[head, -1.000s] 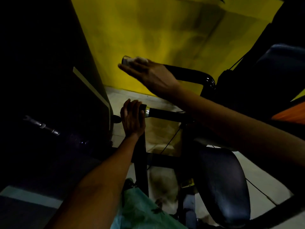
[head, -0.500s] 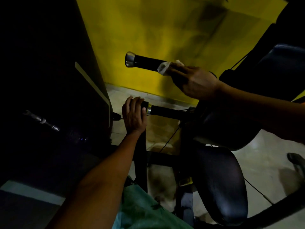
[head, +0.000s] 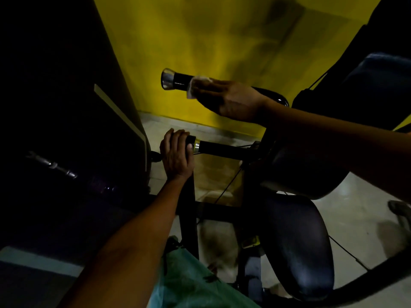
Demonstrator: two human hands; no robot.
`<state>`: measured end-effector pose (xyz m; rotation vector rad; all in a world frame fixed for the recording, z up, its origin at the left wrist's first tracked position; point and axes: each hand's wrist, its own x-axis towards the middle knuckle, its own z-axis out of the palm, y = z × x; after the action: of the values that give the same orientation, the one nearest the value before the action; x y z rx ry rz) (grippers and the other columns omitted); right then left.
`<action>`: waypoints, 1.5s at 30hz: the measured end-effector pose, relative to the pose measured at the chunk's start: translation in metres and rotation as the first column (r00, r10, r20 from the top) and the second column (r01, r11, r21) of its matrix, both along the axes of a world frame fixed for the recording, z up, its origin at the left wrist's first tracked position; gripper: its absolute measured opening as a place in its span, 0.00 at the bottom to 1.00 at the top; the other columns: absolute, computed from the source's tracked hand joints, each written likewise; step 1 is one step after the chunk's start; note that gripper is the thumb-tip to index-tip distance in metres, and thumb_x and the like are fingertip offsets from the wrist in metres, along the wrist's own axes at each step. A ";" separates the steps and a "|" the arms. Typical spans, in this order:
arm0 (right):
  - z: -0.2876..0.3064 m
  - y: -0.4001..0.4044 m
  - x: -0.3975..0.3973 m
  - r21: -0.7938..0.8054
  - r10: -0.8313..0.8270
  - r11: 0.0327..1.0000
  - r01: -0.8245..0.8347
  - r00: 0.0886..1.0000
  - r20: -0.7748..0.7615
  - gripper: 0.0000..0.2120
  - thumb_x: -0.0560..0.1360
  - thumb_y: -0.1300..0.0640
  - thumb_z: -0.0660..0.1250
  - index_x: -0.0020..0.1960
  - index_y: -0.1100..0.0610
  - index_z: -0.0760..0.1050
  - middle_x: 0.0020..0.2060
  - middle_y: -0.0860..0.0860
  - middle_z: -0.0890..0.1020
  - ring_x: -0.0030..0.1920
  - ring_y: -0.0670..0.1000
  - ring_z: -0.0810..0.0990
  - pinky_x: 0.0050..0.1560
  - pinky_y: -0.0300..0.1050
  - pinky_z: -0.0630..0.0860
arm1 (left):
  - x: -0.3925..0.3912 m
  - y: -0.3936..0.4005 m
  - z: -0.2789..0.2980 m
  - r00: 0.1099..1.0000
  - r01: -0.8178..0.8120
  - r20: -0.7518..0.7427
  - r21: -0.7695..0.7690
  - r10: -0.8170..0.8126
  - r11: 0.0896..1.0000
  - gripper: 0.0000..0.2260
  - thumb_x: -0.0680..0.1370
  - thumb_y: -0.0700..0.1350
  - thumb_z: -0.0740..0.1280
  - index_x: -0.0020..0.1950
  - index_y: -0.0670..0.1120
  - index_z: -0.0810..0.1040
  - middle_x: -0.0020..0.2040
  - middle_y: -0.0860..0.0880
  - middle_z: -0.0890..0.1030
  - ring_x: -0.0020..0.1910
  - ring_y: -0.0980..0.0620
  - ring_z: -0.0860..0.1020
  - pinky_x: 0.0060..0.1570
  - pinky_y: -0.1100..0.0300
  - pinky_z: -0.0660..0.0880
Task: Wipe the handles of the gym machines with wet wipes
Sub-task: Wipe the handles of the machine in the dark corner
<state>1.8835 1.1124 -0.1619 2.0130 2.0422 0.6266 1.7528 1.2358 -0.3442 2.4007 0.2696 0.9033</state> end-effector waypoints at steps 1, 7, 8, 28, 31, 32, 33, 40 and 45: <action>0.003 -0.012 0.001 -0.029 0.002 1.000 -0.001 0.999 0.046 0.19 0.80 0.68 0.50 0.46 0.67 0.80 0.50 0.62 0.82 0.58 0.59 0.78 0.62 0.53 0.73 | 0.000 0.001 -0.001 1.000 0.002 0.004 0.006 -0.002 1.000 0.22 0.82 0.52 0.47 0.59 0.41 0.75 0.58 0.42 0.78 0.64 0.42 0.68 0.62 0.47 0.68; 0.014 -0.082 -0.006 -0.262 0.055 0.965 0.001 0.977 0.206 0.23 0.80 0.68 0.48 0.37 0.67 0.79 0.43 0.62 0.83 0.54 0.60 0.81 0.64 0.59 0.69 | -0.001 0.001 -0.001 1.000 0.008 -0.010 -0.014 -0.008 1.000 0.24 0.81 0.52 0.46 0.59 0.40 0.76 0.58 0.42 0.78 0.64 0.43 0.67 0.62 0.46 0.68; 0.016 -0.091 -0.006 -0.267 0.070 0.964 -0.015 0.978 0.195 0.24 0.80 0.68 0.46 0.37 0.67 0.78 0.41 0.62 0.82 0.53 0.60 0.81 0.64 0.60 0.68 | -0.001 0.000 -0.001 1.000 0.008 -0.012 -0.017 -0.008 1.000 0.24 0.81 0.52 0.46 0.59 0.40 0.76 0.58 0.42 0.78 0.65 0.43 0.67 0.62 0.46 0.68; -0.090 -0.125 -0.084 0.160 -0.608 0.784 0.600 0.794 -0.001 0.16 0.71 0.63 0.55 0.51 0.67 0.78 0.49 0.63 0.81 0.57 0.61 0.79 0.69 0.57 0.61 | -0.001 0.001 -0.002 1.000 -0.006 0.015 0.017 0.006 1.000 0.19 0.80 0.48 0.52 0.58 0.40 0.77 0.58 0.42 0.78 0.65 0.43 0.67 0.62 0.47 0.68; -0.115 -0.124 -0.102 0.159 -0.628 0.756 0.635 0.772 -0.098 0.16 0.70 0.65 0.58 0.54 0.68 0.78 0.51 0.63 0.81 0.53 0.60 0.81 0.67 0.59 0.64 | 0.000 0.001 -0.002 1.000 -0.010 0.017 0.009 0.010 1.000 0.21 0.80 0.50 0.50 0.58 0.40 0.76 0.57 0.42 0.78 0.65 0.43 0.66 0.61 0.46 0.68; -0.120 -0.122 -0.106 0.205 -0.648 0.720 0.663 0.748 -0.140 0.15 0.69 0.67 0.62 0.54 0.67 0.78 0.50 0.63 0.81 0.52 0.61 0.82 0.66 0.58 0.65 | 0.000 0.001 -0.002 1.000 -0.009 0.021 0.009 0.009 1.000 0.22 0.81 0.51 0.49 0.58 0.40 0.76 0.57 0.42 0.78 0.65 0.43 0.66 0.61 0.46 0.68; -0.122 -0.118 -0.110 0.249 -0.681 0.659 0.710 0.703 -0.205 0.17 0.66 0.69 0.67 0.55 0.67 0.78 0.50 0.62 0.82 0.52 0.62 0.81 0.65 0.56 0.65 | 0.000 0.001 -0.002 1.000 -0.009 0.024 0.009 0.008 1.000 0.22 0.81 0.51 0.48 0.58 0.40 0.76 0.57 0.42 0.78 0.65 0.43 0.66 0.62 0.46 0.68; -0.126 -0.061 -0.133 0.232 -0.575 0.159 0.960 0.281 -0.769 0.25 0.70 0.69 0.51 0.63 0.65 0.74 0.57 0.63 0.79 0.63 0.71 0.69 0.52 0.65 0.75 | 0.000 0.000 -0.004 0.999 -0.007 0.036 -0.004 0.007 1.000 0.24 0.82 0.52 0.46 0.58 0.40 0.76 0.58 0.41 0.78 0.65 0.43 0.66 0.62 0.44 0.68; -0.118 -0.015 -0.132 0.123 -0.486 0.246 0.961 0.232 -0.842 0.26 0.70 0.76 0.55 0.66 0.63 0.71 0.63 0.62 0.75 0.68 0.64 0.68 0.59 0.60 0.73 | 0.000 0.000 -0.004 1.000 -0.009 0.026 -0.021 0.010 1.000 0.26 0.82 0.53 0.45 0.58 0.39 0.77 0.58 0.42 0.78 0.65 0.44 0.66 0.62 0.46 0.68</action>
<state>1.7511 1.0977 -0.2798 3.6938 0.4088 0.3674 1.7528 1.2356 -0.3480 2.3683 0.2791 0.9311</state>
